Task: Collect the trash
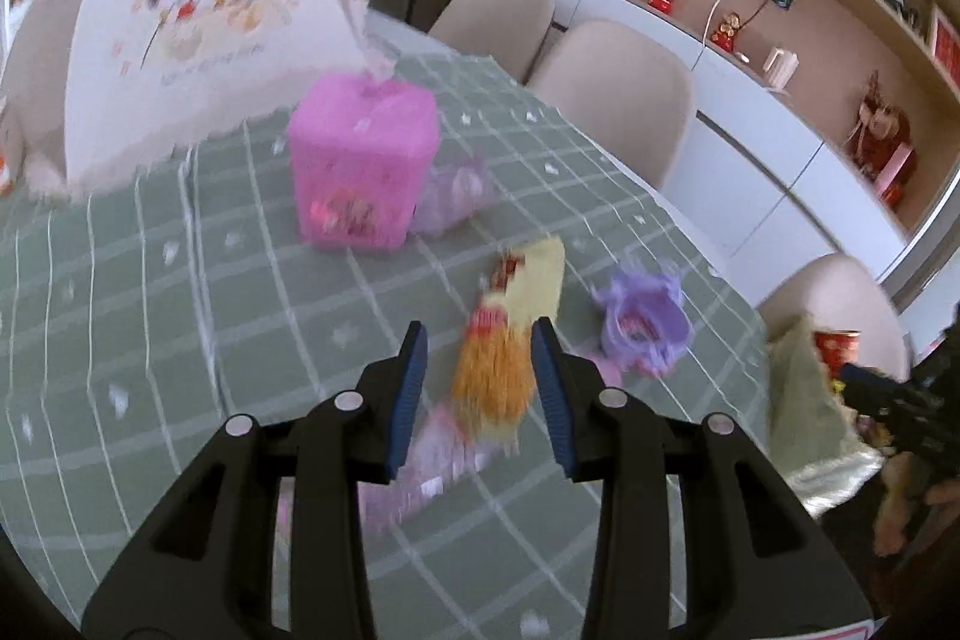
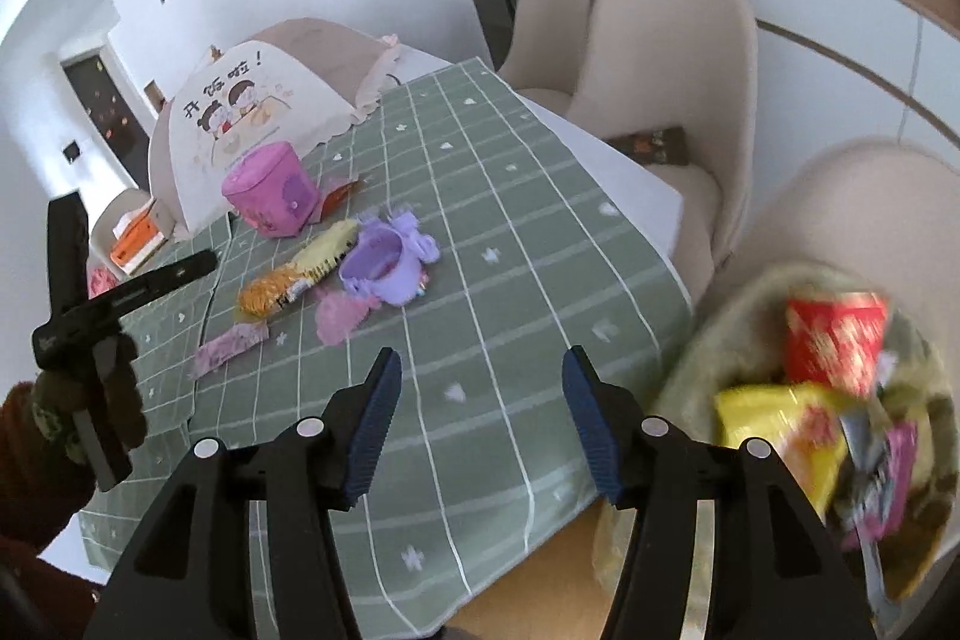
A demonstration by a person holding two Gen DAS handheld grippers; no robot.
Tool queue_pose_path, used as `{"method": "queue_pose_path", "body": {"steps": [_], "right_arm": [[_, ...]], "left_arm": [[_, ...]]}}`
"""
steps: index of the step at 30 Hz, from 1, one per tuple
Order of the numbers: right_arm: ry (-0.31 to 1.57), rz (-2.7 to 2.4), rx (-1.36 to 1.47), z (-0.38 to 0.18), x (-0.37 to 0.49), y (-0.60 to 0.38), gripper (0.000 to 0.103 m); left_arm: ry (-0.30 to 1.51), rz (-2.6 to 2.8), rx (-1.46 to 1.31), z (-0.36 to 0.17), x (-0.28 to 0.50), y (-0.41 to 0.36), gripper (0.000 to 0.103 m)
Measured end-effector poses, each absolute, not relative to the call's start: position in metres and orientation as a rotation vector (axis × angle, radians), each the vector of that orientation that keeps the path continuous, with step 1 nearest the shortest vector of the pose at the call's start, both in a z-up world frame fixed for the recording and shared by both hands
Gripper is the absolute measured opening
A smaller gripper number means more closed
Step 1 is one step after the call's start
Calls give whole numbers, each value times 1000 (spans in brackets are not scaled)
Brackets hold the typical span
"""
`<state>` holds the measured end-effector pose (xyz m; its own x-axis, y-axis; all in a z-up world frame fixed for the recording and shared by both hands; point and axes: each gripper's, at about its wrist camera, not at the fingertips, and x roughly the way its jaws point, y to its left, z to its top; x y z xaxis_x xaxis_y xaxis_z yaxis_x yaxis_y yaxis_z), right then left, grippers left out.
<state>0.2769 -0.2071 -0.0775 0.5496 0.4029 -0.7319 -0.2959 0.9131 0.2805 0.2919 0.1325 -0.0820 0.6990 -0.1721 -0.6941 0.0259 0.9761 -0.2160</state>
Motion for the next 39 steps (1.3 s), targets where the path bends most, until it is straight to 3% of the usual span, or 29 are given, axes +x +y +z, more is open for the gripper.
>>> {"method": "queue_pose_path", "body": {"steps": [8,14,19,20,22,31,39], "right_arm": [[922,452,106,-81,307,-190,53],[958,441,145,-95,313,-208,53],[978,411,175,-105,316,-220,53],[982,409,178,-106,316,-221,53],[987,412,179,-108,316,-219,53],[978,472,166,-107,313,-196,53],[991,581,129,-107,300,-147,53]], "left_arm": [[698,-68,185,-92,360,83,34],[834,-91,182,-122,415,80,32],[873,-107,215,-136,427,73,21],[882,-107,216,-138,429,73,8],[889,-101,187,-137,429,77,2],[845,-161,-68,-86,341,117,0],[884,-96,-187,-88,253,160,1]]}}
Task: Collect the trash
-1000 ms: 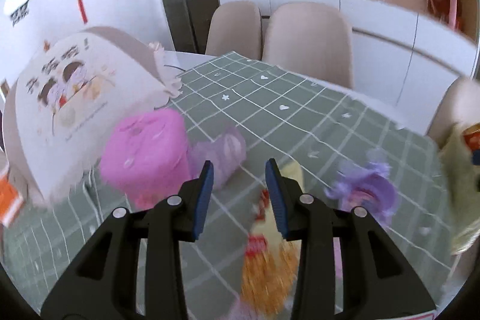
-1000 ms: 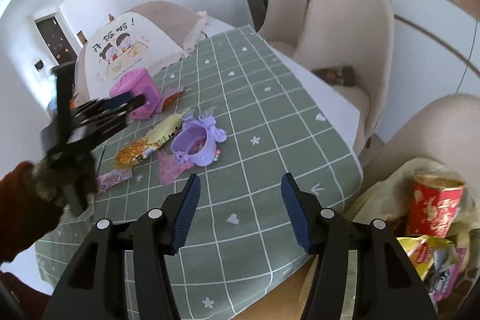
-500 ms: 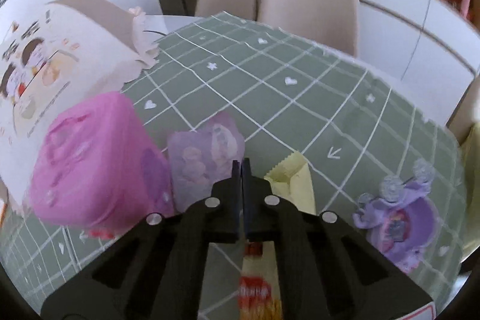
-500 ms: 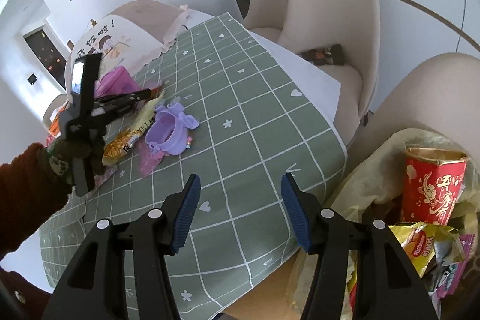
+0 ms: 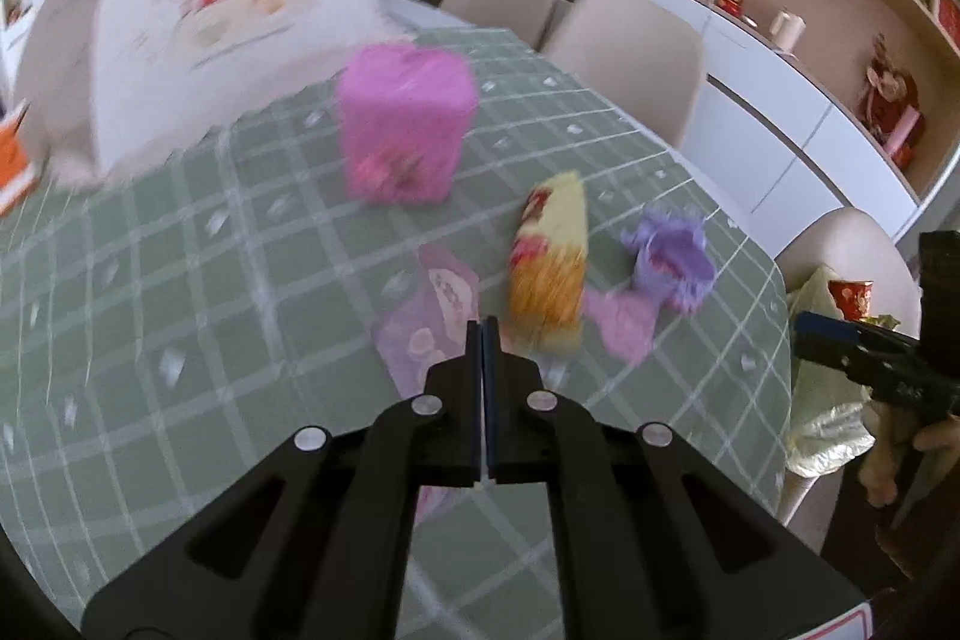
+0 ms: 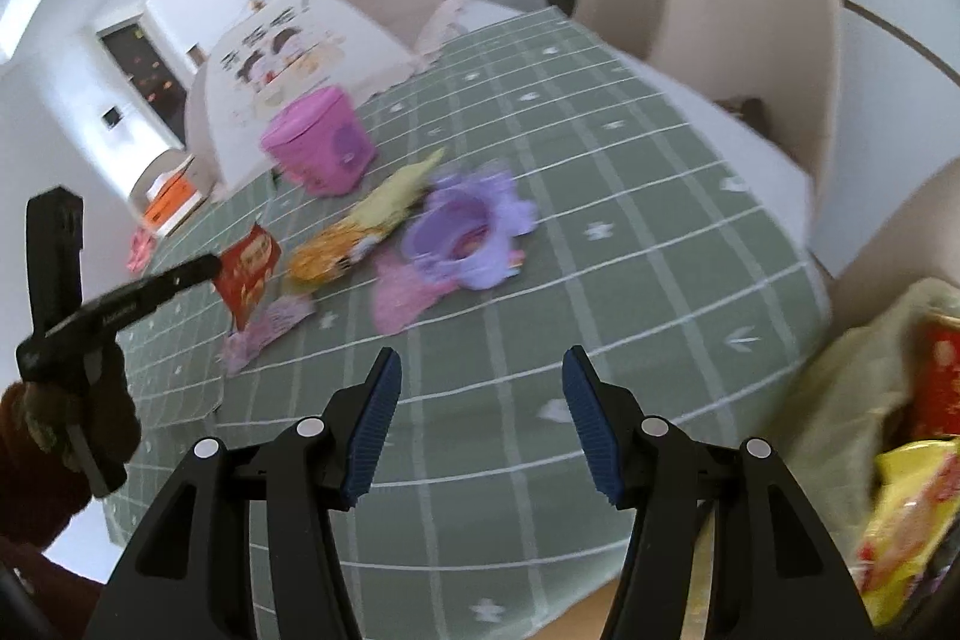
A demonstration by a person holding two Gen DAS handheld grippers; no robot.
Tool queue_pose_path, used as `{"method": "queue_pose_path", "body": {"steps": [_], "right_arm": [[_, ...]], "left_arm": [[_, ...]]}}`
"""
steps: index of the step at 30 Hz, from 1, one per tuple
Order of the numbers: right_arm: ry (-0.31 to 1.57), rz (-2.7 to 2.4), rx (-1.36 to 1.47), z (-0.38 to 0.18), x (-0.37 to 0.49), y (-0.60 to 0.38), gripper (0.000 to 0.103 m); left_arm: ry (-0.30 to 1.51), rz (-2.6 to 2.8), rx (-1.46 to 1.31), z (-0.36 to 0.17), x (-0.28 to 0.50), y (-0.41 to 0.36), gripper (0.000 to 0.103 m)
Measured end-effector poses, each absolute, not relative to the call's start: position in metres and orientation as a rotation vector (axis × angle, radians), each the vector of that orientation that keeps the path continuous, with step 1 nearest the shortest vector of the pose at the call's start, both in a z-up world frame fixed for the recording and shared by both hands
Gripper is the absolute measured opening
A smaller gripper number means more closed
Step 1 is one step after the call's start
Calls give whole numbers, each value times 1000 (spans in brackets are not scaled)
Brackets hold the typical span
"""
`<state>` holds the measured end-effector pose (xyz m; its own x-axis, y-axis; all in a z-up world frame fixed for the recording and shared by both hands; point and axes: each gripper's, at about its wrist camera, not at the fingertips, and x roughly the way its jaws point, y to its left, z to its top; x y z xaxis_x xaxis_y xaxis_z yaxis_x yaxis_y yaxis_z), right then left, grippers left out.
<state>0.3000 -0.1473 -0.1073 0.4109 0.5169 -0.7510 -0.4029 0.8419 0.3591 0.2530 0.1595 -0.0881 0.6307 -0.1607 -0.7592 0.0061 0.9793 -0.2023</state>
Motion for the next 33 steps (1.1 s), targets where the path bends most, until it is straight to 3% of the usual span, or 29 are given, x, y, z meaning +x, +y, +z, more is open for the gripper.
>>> {"method": "queue_pose_path", "body": {"steps": [7,12,16,21,22,23,33], "right_arm": [[1008,675,21,-124,305,-83,53],[1000,667,-24,-138,318,-47,53],[972,602,-82,-146,331,-27,53],[941,558,-135,-154,344,-16,52],[941,557,-131,-154,346,-16,51],[941,554,-129,-154,346,-16,42],[988,603,-83,-153,292,-47,42]], "left_arm": [[921,-86,-295,-102,197,185,1],[930,-86,-336,-105,175,197,15],[940,-76,-327,-107,162,207,19],[945,-61,-326,-107,158,219,21],[945,-56,-330,-108,159,221,22],[944,-50,-335,-108,161,223,22],[954,101,-509,-137,194,240,24]]}}
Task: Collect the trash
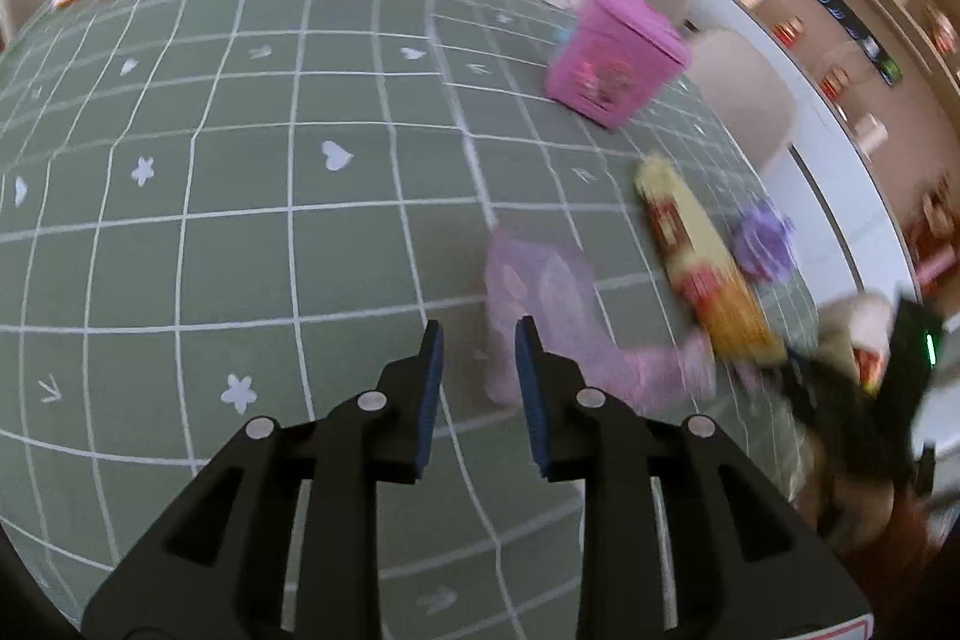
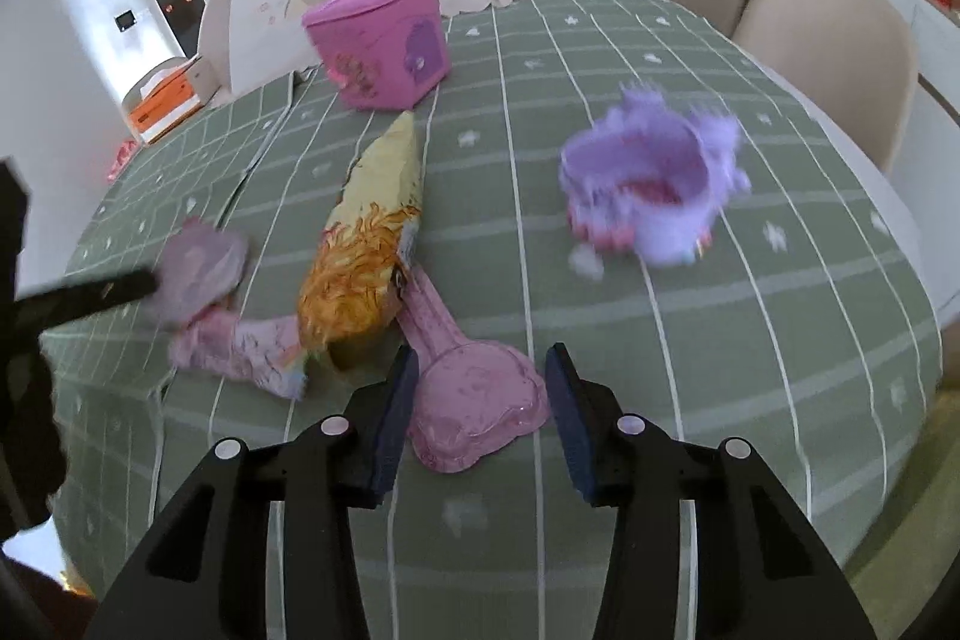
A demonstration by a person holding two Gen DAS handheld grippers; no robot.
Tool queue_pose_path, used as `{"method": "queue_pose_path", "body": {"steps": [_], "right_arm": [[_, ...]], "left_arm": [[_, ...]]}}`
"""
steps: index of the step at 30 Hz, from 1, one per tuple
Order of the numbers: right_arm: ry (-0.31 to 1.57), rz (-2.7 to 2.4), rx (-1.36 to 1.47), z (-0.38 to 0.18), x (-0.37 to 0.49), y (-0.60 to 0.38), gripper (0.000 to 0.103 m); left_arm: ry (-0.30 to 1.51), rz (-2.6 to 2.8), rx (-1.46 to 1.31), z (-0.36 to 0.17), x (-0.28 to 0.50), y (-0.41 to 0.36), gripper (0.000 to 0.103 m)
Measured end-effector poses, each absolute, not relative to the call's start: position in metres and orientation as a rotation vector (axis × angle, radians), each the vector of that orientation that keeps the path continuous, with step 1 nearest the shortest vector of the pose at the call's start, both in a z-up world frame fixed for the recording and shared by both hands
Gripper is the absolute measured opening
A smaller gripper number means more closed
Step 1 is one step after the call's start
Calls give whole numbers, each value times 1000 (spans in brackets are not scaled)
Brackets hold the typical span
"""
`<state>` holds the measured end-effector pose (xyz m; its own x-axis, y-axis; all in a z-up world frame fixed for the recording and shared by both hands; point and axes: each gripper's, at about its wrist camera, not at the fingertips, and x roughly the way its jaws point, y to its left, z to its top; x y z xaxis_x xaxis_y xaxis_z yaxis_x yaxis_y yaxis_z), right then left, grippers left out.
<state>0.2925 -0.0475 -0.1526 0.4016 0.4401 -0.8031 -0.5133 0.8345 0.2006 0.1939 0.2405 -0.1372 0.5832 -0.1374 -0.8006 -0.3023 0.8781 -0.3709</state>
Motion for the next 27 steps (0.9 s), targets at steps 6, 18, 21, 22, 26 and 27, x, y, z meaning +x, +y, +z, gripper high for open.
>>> {"method": "queue_pose_path", "body": {"steps": [6,18,21,22,26,27], "right_arm": [[989,615,-58,-153,272,-63,43],[965,623,-170,-152,264,-56,44],[960,659,-204,-147,260,-52,44],[950,668,-195,-146,258,-53,44],[966,666,-181,-150,257,-55,39],[966,662,-181,-150,257,-55,40]], "left_arm": [[967,93,-536,-142,208,229,24],[923,60,-477,-114,196,213,2],[903,69,-480,-106,189,217,2],[893,73,-480,-102,185,218,2],[867,85,-482,-91,173,222,2],[861,88,-485,-88,170,223,2]]}}
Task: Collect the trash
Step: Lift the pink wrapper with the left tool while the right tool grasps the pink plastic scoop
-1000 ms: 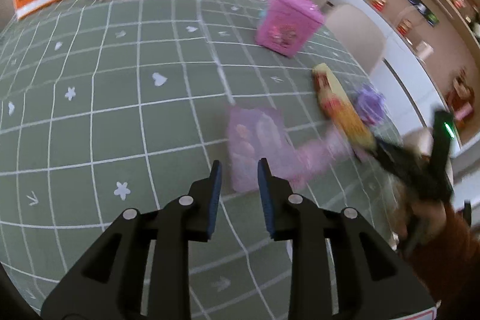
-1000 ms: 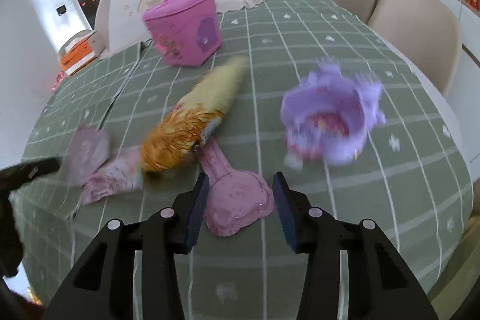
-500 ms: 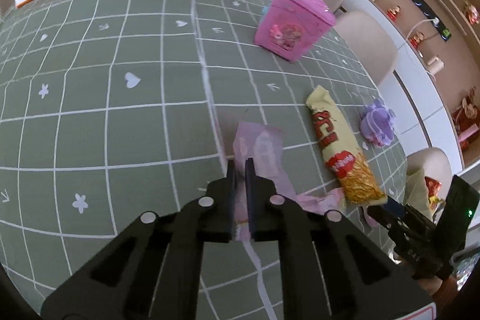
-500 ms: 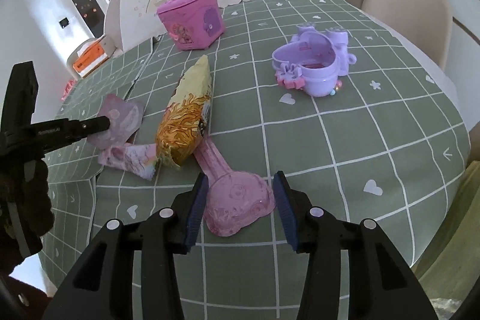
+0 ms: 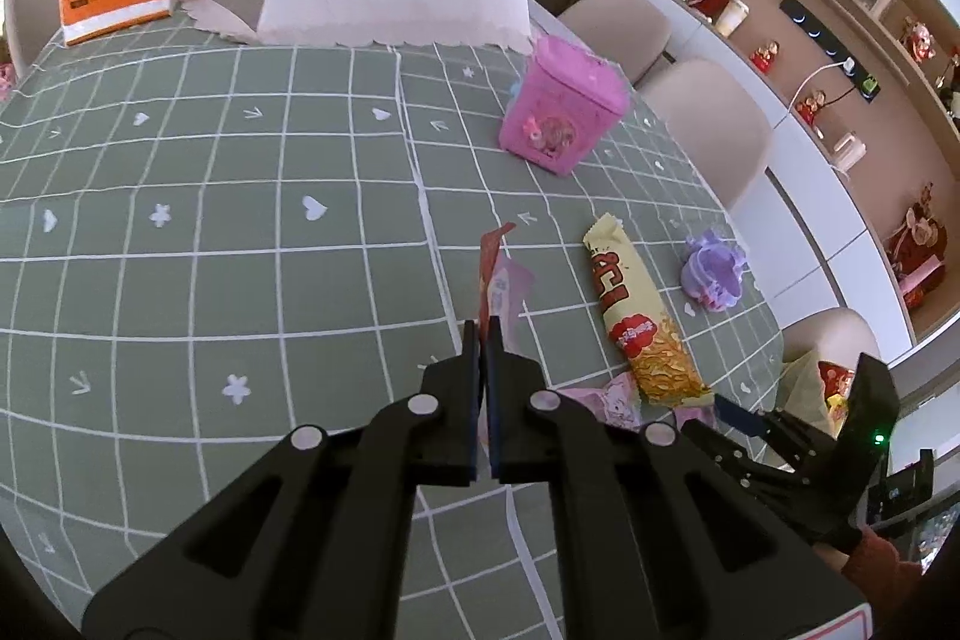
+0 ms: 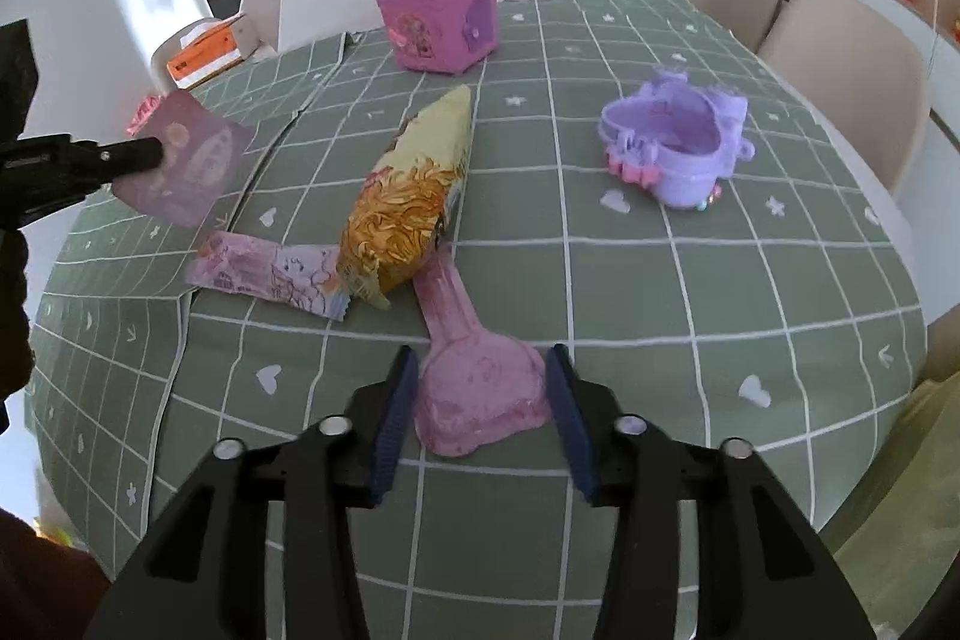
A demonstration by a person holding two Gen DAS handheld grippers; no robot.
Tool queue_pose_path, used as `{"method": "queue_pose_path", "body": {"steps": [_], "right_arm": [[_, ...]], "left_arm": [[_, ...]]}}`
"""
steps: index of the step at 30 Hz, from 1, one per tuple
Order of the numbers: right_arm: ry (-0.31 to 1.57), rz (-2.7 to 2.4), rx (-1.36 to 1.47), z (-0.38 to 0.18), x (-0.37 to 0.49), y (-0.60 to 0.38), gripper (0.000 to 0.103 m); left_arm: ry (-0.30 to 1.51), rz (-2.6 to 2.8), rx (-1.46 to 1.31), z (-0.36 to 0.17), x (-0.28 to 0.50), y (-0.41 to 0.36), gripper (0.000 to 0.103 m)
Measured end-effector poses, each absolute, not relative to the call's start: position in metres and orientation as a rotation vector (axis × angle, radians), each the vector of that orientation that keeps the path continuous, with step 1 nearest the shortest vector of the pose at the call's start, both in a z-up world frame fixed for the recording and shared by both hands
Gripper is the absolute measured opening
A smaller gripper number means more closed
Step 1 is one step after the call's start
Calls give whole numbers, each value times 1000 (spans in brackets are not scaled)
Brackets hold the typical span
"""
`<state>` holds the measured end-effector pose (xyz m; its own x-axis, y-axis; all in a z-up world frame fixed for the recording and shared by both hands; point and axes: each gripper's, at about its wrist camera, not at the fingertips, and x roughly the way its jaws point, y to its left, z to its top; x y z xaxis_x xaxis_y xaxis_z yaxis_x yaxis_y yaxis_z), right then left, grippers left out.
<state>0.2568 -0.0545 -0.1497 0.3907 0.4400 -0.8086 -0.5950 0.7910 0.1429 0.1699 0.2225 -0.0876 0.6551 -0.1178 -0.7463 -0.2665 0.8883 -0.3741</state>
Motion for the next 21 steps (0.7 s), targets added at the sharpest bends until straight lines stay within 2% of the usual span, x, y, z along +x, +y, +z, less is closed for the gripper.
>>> {"method": "queue_pose_path", "body": {"steps": [9,15,21], "right_arm": [[818,623,-150,-87,244,-80,39],[703,583,-121,-32,236,-114,39],[655,561,-103,-7,225,-143,39]], "left_arm": [[771,50,-453,-48,159,215,2],[690,-14,-412,-12,168,186,2],[674,-78,-374,2,175,148,2]]}}
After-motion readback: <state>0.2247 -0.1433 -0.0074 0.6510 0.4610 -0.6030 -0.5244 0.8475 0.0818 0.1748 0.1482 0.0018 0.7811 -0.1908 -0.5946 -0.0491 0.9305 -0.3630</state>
